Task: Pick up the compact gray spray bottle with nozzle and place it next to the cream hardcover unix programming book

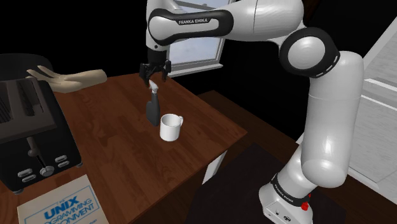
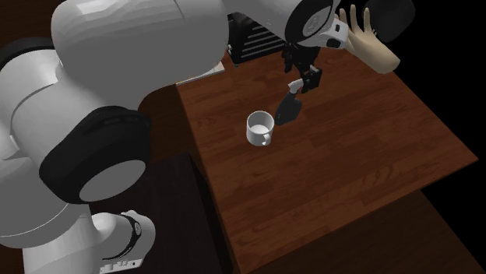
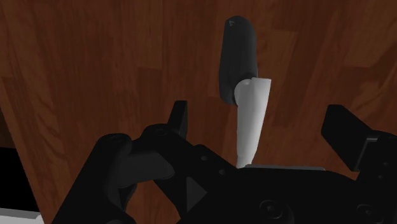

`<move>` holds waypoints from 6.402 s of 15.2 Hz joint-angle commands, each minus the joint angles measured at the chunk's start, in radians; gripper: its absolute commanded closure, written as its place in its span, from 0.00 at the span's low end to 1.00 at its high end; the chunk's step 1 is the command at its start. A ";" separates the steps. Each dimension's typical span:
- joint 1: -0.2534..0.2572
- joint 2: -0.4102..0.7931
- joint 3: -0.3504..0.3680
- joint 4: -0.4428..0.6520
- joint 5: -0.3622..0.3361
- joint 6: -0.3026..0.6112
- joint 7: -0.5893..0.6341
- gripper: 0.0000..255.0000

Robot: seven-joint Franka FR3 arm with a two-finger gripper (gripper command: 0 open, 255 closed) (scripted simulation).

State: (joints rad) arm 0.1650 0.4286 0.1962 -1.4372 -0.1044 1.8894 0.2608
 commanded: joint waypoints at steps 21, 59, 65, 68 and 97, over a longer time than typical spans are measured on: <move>0.002 0.020 -0.002 -0.044 -0.006 0.064 0.007 1.00; 0.249 -0.244 0.157 -0.209 0.007 -0.047 0.412 1.00; 0.248 -0.235 0.155 -0.279 0.002 0.030 0.418 1.00; 0.248 -0.228 0.154 -0.310 -0.002 0.068 0.421 1.00; 0.249 -0.242 0.157 -0.267 0.005 0.011 0.418 0.00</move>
State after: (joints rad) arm 0.4135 0.1867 0.3530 -1.7042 -0.1000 1.9013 0.6787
